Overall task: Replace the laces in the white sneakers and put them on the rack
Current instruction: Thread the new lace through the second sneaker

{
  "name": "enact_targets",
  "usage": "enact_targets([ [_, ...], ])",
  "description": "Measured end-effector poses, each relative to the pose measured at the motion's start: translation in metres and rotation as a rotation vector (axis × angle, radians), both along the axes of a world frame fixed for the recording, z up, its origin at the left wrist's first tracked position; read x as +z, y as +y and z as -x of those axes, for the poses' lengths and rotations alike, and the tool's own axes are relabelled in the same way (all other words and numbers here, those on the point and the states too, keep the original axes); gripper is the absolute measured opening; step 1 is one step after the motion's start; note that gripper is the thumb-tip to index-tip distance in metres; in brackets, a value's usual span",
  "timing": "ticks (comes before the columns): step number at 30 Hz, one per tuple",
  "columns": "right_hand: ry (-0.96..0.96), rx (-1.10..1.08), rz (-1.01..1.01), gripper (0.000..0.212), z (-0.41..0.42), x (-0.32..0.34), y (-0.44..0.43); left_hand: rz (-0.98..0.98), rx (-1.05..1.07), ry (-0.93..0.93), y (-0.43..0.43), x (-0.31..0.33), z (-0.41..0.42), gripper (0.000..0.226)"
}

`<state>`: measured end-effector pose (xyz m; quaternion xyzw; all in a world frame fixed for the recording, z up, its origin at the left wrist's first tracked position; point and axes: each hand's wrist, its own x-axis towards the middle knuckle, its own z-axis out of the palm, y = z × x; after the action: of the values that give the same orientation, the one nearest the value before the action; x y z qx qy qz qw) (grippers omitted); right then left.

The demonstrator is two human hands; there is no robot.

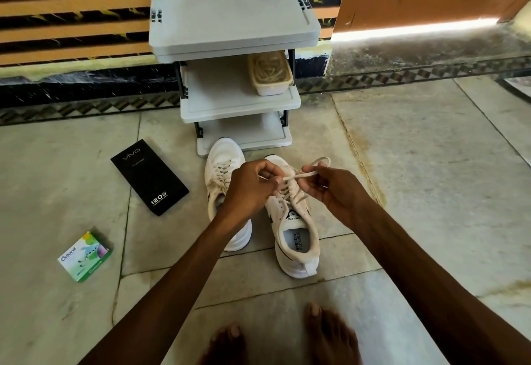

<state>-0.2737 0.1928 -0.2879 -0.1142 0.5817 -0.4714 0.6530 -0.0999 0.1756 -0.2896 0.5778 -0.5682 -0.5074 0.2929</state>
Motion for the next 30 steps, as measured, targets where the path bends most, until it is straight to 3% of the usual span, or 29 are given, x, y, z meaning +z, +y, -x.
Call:
enact_targets([
  [1, 0.147, 0.052, -0.022, 0.032, 0.001, -0.003, 0.000, 0.035, 0.010, -0.028, -0.001, 0.000, 0.000, 0.009],
  [3, 0.667, 0.162, 0.004, 0.046, 0.005, -0.011, 0.003, 0.078, 0.006, -0.088, -0.003, 0.001, -0.001, 0.013],
  [5, 1.166, 0.249, 0.233, 0.048, 0.008, -0.014, 0.006, 0.083, -0.023, -0.106, -0.004, 0.002, -0.001, 0.014],
  [6, 1.256, 0.314, 0.356, 0.043, 0.007, -0.012, 0.007, 0.081, -0.037, -0.109, -0.004, 0.002, 0.000, 0.014],
  [10, 1.266, 0.583, 0.490, 0.018, -0.007, -0.009, 0.009, 0.132, -0.017, -0.149, -0.002, 0.003, 0.004, 0.022],
  [18, 1.283, 0.553, 0.565, 0.011, -0.017, -0.017, 0.011, 0.135, -0.034, -0.146, -0.003, -0.007, -0.001, 0.037],
  [22, 1.420, 0.614, 0.517, 0.008, -0.018, -0.017, 0.012, 0.057, 0.015, -0.071, 0.000, -0.014, 0.000, 0.020],
  [24, 1.445, 0.622, 0.489, 0.009, -0.015, -0.018, 0.014, 0.025, -0.077, -0.267, 0.003, -0.015, -0.002, 0.009],
  [26, 1.434, 0.650, 0.440, 0.010, -0.011, -0.020, 0.018, -0.034, -0.236, -0.431, 0.012, -0.017, -0.003, 0.014],
  [30, 1.404, 0.745, 0.424, 0.013, -0.011, -0.026, 0.024, -0.022, -0.233, -0.430, 0.027, -0.026, 0.001, 0.024],
])
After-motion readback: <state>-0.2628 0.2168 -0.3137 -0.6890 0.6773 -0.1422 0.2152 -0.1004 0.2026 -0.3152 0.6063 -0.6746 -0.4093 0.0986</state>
